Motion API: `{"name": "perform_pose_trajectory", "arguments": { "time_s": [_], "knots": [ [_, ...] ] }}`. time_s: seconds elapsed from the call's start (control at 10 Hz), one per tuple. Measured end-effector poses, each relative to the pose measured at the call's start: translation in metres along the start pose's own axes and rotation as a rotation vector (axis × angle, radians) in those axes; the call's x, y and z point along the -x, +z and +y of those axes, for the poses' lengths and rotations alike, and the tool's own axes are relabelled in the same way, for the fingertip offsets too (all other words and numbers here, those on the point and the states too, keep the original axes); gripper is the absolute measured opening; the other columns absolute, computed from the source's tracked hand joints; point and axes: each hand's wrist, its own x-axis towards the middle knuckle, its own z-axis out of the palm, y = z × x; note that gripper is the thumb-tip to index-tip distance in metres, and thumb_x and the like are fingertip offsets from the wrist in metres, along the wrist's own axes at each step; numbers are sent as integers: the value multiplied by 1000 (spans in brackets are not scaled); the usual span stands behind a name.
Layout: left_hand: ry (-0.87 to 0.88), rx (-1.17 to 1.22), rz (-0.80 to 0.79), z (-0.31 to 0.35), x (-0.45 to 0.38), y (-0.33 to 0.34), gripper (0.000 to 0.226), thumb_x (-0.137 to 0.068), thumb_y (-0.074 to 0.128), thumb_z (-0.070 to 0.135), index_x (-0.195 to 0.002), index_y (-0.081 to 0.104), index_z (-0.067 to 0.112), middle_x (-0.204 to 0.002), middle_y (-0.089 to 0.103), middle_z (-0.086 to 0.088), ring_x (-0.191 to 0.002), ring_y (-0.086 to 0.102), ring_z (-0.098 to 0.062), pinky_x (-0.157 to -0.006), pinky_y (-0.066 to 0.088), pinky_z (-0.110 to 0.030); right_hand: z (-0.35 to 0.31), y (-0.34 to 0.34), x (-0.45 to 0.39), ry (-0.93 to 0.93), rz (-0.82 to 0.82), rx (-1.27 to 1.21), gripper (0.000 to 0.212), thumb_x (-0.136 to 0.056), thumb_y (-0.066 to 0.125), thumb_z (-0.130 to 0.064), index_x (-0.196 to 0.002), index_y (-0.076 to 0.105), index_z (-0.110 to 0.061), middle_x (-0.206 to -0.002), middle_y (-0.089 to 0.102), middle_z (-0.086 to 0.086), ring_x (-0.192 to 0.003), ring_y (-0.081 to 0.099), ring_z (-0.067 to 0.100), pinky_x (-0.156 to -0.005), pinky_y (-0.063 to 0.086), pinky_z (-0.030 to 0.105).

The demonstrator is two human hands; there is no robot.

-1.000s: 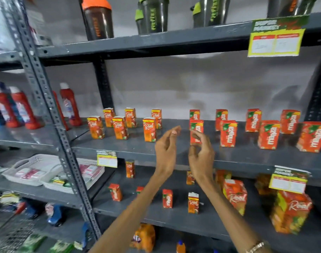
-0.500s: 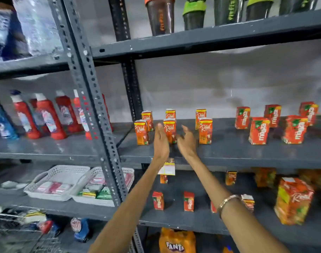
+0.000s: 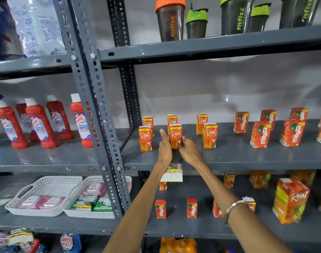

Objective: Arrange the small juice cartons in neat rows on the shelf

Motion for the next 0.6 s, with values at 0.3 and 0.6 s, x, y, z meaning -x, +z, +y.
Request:
{"name": "perform_pose_trajectory", "arguments": {
  "time_s": [0.3,0.6],
  "knots": [
    [-19,78,-13,1,4,-3,86,-74,8,89,-107,69,38,-127,70,-5,-130,58,-24,-121,30,-55,-7,-4,5,2,-57,53,36,-104,50,-22,-138,57,-13,-135,66,8,-128,60,27,-113,44,47],
    [91,-116,147,0,19,-1,55,-105,24,53,-107,65,17,-101,71,-2,-100,68,-14,-110,46,-51,-9,-9,24,-22,41,154,55,-103,50,-21,-156,32,-17,-148,54,10,-137,52,30,-112,45,49]
  ]
}}
